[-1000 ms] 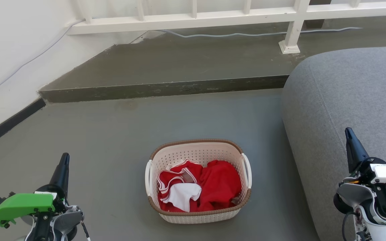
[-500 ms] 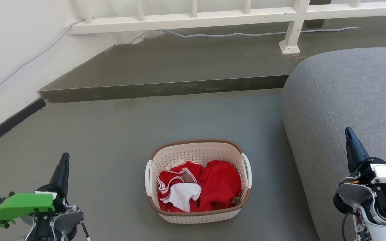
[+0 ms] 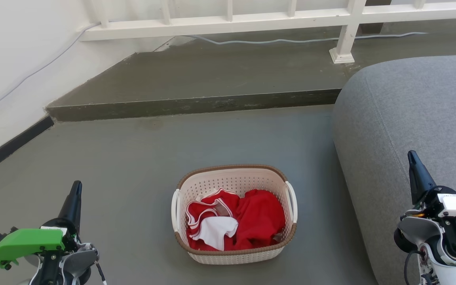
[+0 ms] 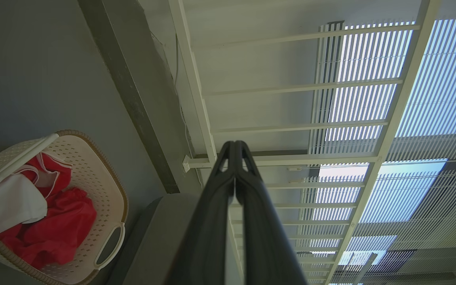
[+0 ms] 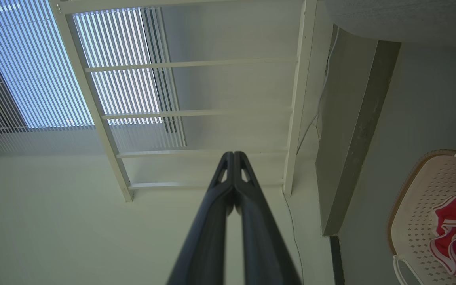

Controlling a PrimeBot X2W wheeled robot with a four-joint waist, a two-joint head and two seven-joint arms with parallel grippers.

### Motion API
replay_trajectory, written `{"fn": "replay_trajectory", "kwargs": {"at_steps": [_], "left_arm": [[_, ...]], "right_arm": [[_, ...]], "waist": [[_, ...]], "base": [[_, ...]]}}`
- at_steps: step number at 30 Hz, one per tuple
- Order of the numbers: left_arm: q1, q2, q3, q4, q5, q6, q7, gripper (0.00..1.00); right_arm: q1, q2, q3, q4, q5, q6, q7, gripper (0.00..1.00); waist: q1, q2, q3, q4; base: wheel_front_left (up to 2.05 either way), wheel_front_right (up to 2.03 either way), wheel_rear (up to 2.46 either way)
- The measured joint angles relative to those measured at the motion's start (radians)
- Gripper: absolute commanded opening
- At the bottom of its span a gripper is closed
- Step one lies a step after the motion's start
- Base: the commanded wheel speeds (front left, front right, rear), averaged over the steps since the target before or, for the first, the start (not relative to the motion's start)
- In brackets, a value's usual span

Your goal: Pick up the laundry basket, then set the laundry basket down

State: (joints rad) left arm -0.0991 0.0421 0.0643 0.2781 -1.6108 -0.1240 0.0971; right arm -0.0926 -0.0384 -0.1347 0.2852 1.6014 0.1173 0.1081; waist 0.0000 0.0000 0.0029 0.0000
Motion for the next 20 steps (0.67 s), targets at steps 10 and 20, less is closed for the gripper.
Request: {"fn": "replay_trajectory", "kwargs": {"at_steps": [10,20], "left_arm": [[0.000,0.000,0.000,0.000,0.000,0.000,0.000,0.00],[0.000,0.000,0.000,0.000,0.000,0.000,0.000,0.00]], "right_arm": [[0.000,0.000,0.000,-0.001,0.000,0.000,0.000,0.00],[0.000,0.000,0.000,-0.002,0.000,0.000,0.000,0.00]], "waist": [[0.0000,0.0000,0.000,0.000],[0.0000,0.0000,0.000,0.000]], "base": [[0.00,0.00,0.00],[0.00,0.00,0.00]]}}
